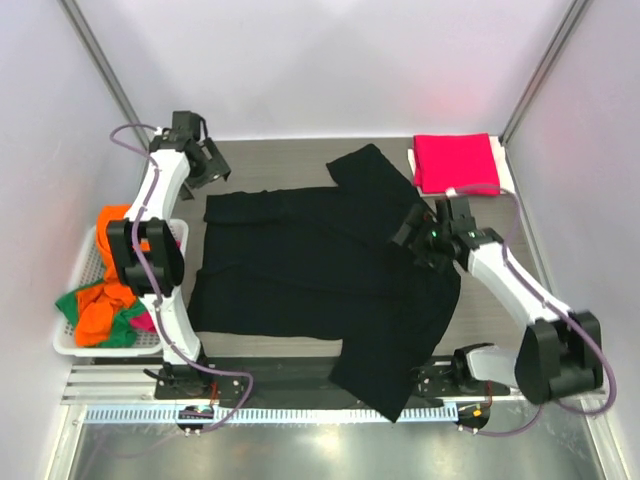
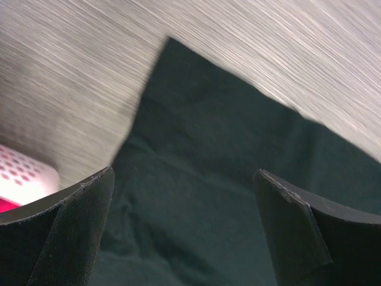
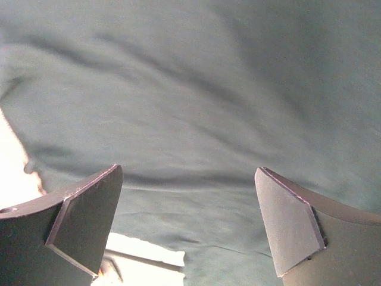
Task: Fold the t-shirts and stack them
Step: Flatten the tshirt out
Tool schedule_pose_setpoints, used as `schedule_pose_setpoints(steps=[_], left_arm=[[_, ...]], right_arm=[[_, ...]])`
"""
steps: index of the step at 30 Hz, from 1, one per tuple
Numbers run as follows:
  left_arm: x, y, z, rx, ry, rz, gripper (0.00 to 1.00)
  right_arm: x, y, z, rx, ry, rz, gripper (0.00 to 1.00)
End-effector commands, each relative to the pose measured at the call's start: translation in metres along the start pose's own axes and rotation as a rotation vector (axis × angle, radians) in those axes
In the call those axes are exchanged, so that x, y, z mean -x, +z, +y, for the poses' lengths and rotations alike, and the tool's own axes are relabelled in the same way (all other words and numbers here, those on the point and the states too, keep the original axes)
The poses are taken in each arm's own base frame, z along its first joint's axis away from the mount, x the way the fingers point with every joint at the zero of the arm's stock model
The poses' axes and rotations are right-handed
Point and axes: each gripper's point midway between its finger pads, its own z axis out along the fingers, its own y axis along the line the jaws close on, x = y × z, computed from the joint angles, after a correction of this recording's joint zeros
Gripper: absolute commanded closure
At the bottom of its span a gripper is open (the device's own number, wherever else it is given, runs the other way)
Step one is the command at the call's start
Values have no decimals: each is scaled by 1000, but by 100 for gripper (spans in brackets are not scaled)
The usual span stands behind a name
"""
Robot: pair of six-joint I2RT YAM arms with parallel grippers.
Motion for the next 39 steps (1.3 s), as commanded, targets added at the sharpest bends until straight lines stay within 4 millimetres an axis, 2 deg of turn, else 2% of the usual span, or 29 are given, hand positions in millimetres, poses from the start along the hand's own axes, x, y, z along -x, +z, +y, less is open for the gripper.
schedule_pose_setpoints(steps=[1, 2, 3, 4, 5, 6, 7, 8, 9, 11, 12, 14, 15, 17, 18, 20, 21, 22, 24, 25, 26, 28, 29, 31, 32, 34, 35, 36, 39], left_arm=[[-10, -11, -19, -64, 39, -30, 0], [-15, -8, -22, -66, 40, -25, 1], [-23, -2, -22, -66, 44, -8, 1], [-33, 6, -19, -59, 45, 20, 2], [-37, 12, -21, -68, 43, 25, 2], [-41, 17, -21, -75, 40, 40, 3], [-52, 31, -20, -70, 45, 69, 4], [-50, 31, -21, -75, 44, 62, 4], [-51, 36, -21, -71, 49, 65, 4], [-54, 50, -22, -61, 53, 76, 4], [-54, 54, -23, -60, 53, 79, 4], [-56, 69, -26, -59, 52, 97, 4], [-56, 74, -27, -56, 51, 101, 4], [-57, 82, -31, -58, 44, 107, 4], [-57, 91, -34, -56, 40, 116, 5], [-58, 100, -37, -58, 31, 123, 4], [-57, 107, -39, -56, 29, 126, 5], [-58, 112, -39, -52, 29, 131, 5], [-58, 119, -40, -50, 18, 134, 5], [-59, 126, -41, -48, 11, 141, 5], [-57, 129, -43, -50, -1, 141, 5], [-54, 138, -46, -50, -11, 136, 5], [-52, 142, -47, -51, -17, 134, 5], [-53, 155, -49, -47, -24, 142, 5], [-41, 155, -57, -68, -30, 121, 5], [-36, 159, -59, -66, -38, 135, 5], [-23, 161, -67, -81, -42, 113, 5], [-20, 162, -66, -71, -43, 109, 5], [-9, 150, -66, -67, -50, 92, 2]], right_arm=[[22, 8, 64, 130, -128, 15, 0], [25, 13, 76, 147, -146, 27, 0], [41, 11, 104, 200, -172, 15, 0], [40, 32, 107, 180, -188, 60, 0], [45, 42, 115, 191, -199, 74, 1], [66, 40, 141, 240, -221, 41, 1], [77, 57, 156, 256, -235, 54, 2], [72, 73, 147, 228, -230, 84, 2], [91, 71, 169, 268, -250, 44, 2], [100, 90, 179, 276, -256, 51, 2], [109, 109, 186, 277, -254, 55, 2], [115, 124, 194, 287, -261, 61, 3], [119, 144, 195, 281, -264, 65, 3], [124, 160, 196, 277, -266, 65, 3], [128, 175, 194, 273, -267, 65, 3], [133, 193, 189, 262, -257, 67, 3], [143, 196, 191, 275, -253, 54, 3], [141, 216, 178, 251, -232, 76, 4], [151, 228, 172, 249, -210, 70, 4], [153, 242, 157, 229, -184, 80, 4], [156, 249, 152, 222, -175, 80, 4], [172, 256, 145, 224, -153, 59, 4], [168, 272, 133, 206, -131, 74, 4], [183, 278, 133, 215, -118, 47, 4], [186, 289, 121, 203, -92, 50, 4], [204, 293, 127, 231, -86, 6, 4], [211, 294, 127, 247, -80, -8, 4], [215, 299, 129, 266, -72, -20, 4], [231, 300, 140, 322, -72, -83, 3]])
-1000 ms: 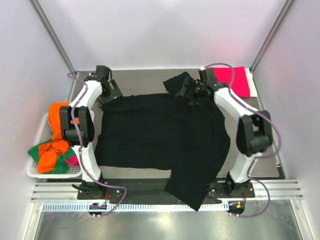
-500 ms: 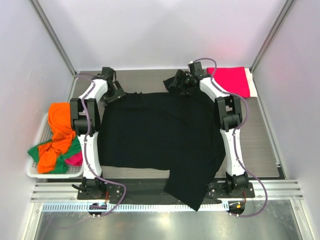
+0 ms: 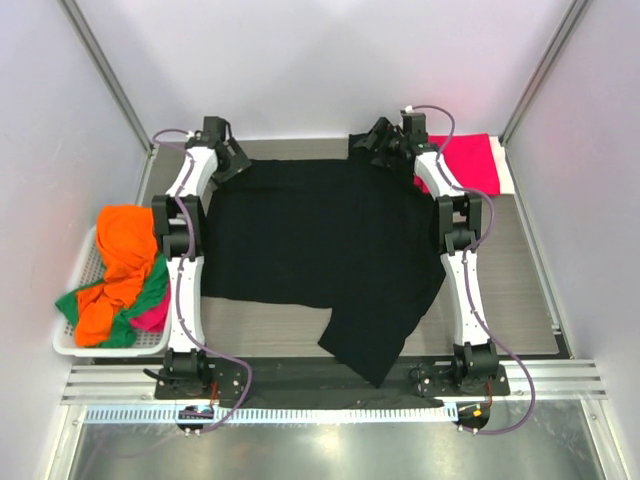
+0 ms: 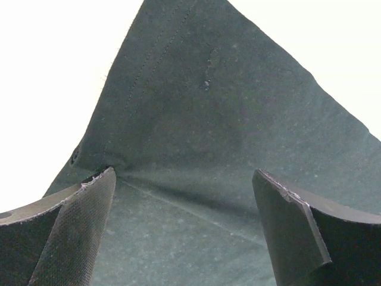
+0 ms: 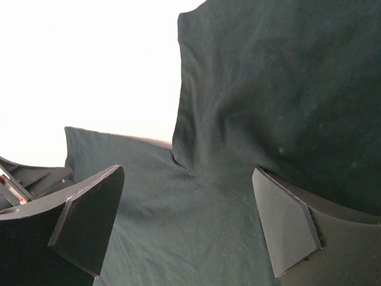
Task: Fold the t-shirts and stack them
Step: Flatten the tshirt out, then fold the tshirt
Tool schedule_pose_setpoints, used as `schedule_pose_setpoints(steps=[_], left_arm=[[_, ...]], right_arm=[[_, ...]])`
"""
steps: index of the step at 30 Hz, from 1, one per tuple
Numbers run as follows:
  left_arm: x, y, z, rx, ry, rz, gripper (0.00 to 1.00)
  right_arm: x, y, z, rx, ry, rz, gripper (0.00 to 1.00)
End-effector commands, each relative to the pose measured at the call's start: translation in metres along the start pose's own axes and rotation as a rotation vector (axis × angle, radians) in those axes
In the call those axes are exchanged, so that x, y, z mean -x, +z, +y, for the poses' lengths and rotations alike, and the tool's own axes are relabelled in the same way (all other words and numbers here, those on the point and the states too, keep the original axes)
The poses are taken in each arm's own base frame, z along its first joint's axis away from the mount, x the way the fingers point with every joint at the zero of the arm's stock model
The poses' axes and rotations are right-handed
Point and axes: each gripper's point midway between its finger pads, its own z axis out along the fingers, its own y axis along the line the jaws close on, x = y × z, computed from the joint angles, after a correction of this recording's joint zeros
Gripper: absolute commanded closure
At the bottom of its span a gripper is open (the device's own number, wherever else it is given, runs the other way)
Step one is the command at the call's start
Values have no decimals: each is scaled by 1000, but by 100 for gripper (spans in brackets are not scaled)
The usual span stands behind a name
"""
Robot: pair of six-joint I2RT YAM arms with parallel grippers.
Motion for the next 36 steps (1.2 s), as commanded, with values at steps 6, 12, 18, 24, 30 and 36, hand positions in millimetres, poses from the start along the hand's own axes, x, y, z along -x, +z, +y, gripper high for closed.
schedule_pose_setpoints(steps=[6, 12, 18, 24, 30, 36], left_arm=[[4, -64, 22, 53, -18, -16, 0], [-7, -125, 30, 21, -21, -55, 0], [-49, -165, 54, 33, 2, -19, 0], [-105, -188, 100, 93, -6, 29, 0], [-158, -186, 126, 91, -8, 103, 1], [-189, -180, 182, 267, -34, 116, 0]], right_arm=[[12, 13, 4, 77, 0, -61, 1], [29, -24, 88, 235, -88, -84, 0], [21, -90, 151, 287, -115, -66, 0], [-47, -179, 143, 121, -115, 7, 0], [-142, -253, 85, -40, -41, 84, 0], [-209, -317, 23, -239, 77, 65, 0]])
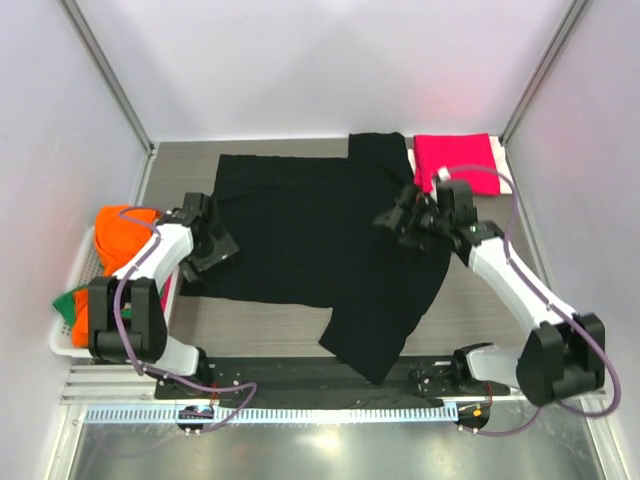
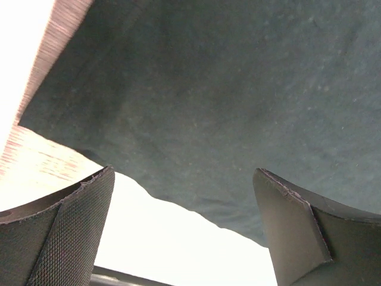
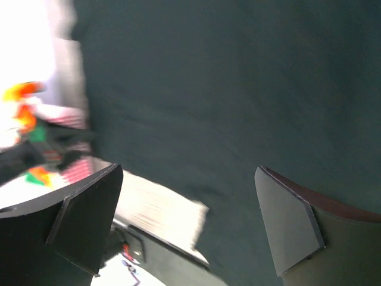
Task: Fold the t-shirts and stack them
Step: Fold the tshirt
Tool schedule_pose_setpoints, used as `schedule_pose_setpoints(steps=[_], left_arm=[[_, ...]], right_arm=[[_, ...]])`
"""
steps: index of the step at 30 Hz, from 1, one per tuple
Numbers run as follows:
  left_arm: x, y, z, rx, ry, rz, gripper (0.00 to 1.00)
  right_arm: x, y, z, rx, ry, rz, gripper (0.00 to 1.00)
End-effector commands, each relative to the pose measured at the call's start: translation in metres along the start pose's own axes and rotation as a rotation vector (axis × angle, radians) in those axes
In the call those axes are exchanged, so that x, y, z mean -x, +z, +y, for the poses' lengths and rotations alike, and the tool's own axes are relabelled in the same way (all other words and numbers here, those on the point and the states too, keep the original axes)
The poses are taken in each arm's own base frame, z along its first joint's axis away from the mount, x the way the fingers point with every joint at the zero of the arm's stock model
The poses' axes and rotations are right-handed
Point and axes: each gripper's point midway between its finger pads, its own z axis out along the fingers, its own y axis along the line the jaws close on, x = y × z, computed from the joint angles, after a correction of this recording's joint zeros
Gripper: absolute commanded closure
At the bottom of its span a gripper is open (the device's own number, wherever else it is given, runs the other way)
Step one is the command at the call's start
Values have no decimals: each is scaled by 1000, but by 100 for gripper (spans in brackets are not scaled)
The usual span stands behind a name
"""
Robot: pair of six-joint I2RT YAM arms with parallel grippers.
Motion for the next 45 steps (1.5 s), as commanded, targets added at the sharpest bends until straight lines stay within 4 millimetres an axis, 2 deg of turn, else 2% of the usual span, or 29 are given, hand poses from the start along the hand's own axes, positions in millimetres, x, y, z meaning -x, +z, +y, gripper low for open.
schedule_pose_setpoints(steps=[1, 2, 3, 6, 9, 12, 16, 19, 21, 27, 29, 31, 32, 33, 35, 36, 37, 39, 40, 42, 43, 45], left_arm=[[9, 3, 28, 88, -88, -74, 0], [3, 8, 32, 92, -101, -58, 1], [2, 10, 30, 84, -122, -54, 2], [-9, 18, 26, 70, -167, -13, 5], [-16, 19, 32, 92, -203, -17, 7], [-23, 15, 24, 89, -180, -46, 9], [-30, 12, 10, 81, -141, -61, 9], [-36, 8, -1, 67, -105, -66, 9], [-37, 3, -6, 56, -94, -77, 9], [-27, -24, -18, 16, -76, -124, 9], [-23, -30, -20, 5, -79, -140, 9], [-22, -33, -21, -3, -81, -147, 9], [-23, -33, -21, -6, -82, -147, 9], [-23, -33, -21, -5, -83, -145, 9], [-24, -32, -21, -8, -82, -139, 9], [-24, -32, -22, -13, -81, -140, 9], [-25, -32, -22, -13, -79, -140, 9], [-24, -34, -23, -21, -74, -144, 9], [-24, -35, -23, -24, -73, -146, 9], [-23, -36, -23, -29, -66, -150, 9], [-24, -37, -22, -28, -62, -151, 9], [-23, -37, -21, -25, -59, -155, 9]], right_arm=[[-42, -14, -63, -223, 120, 13, 0], [-48, -18, -68, -228, 142, 8, 0], [-66, -16, -85, -265, 160, 43, 0], [-95, -21, -116, -365, 192, 99, 0], [-105, -28, -141, -453, 199, 77, 0], [-114, -36, -158, -527, 218, 67, 0], [-113, -34, -166, -539, 221, 32, 0], [-106, -21, -151, -453, 200, 48, 0], [-96, -16, -132, -381, 178, 64, 2], [-69, -29, -87, -238, 167, -16, 4], [-67, -27, -83, -225, 163, -5, 4], [-63, -19, -80, -207, 153, 3, 4], [-68, -13, -77, -180, 152, 30, 4], [-65, 2, -79, -164, 149, 38, 4], [-66, 16, -77, -118, 147, 68, 4], [-57, 24, -74, -82, 142, 47, 4], [-62, 37, -83, -96, 156, 88, 4], [-54, 45, -92, -95, 175, 92, 5], [-57, 51, -105, -124, 184, 114, 5], [-55, 50, -126, -174, 213, 112, 5], [-48, 45, -145, -215, 255, 89, 5], [-56, 34, -181, -323, 316, 91, 5]])
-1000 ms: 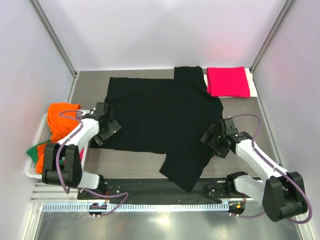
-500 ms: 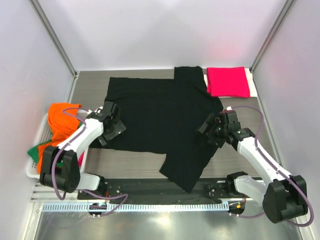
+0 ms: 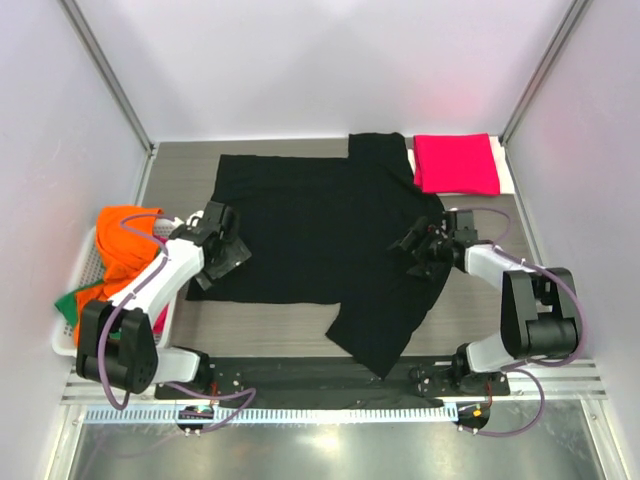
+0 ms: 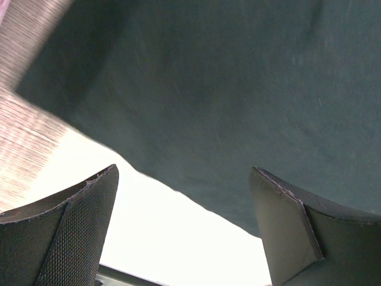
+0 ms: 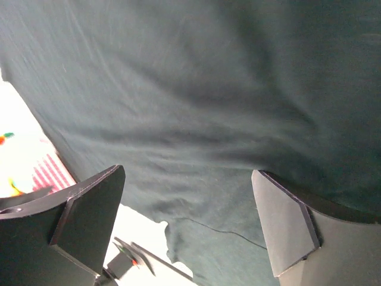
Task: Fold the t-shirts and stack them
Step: Fold the tshirt
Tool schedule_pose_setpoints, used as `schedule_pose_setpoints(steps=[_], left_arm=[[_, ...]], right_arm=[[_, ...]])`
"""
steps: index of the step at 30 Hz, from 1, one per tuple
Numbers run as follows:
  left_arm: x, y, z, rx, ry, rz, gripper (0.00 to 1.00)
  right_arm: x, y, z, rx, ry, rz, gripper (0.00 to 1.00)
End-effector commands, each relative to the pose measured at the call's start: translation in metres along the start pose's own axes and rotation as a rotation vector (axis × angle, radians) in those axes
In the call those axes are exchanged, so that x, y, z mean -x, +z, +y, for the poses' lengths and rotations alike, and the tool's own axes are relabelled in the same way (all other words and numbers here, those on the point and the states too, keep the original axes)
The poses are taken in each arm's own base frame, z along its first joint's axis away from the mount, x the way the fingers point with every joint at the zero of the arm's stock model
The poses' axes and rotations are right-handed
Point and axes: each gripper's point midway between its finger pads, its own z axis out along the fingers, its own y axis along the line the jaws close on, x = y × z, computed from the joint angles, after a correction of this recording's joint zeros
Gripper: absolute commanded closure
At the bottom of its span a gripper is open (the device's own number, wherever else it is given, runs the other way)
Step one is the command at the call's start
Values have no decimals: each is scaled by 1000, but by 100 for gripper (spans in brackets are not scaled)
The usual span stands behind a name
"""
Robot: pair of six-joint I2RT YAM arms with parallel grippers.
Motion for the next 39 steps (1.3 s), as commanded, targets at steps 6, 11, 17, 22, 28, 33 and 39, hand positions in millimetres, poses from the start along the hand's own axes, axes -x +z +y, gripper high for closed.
schedule_pose_setpoints(steps=[6, 11, 17, 22, 28, 33, 39], left_arm=[[-2, -1, 7, 13, -21, -29, 10], [-21, 2, 17, 55, -31, -46, 13], [-55, -2, 50, 139, -91, -113, 19], [-67, -1, 84, 205, -196, -162, 21], [-68, 12, 87, 188, -315, -203, 28], [-66, 23, 83, 218, -329, -220, 30], [-63, 36, 81, 203, -362, -215, 42]], right_arm=[[15, -14, -106, -218, 150, -42, 4], [10, -17, -88, -129, 144, -12, 4], [32, -50, -44, -82, 32, -78, 1], [40, -88, -19, -120, -33, -178, 0], [13, -109, -13, -89, -44, -175, 0], [-11, -112, -21, -71, -46, -163, 0], [-35, -109, -37, -86, -49, -135, 0]])
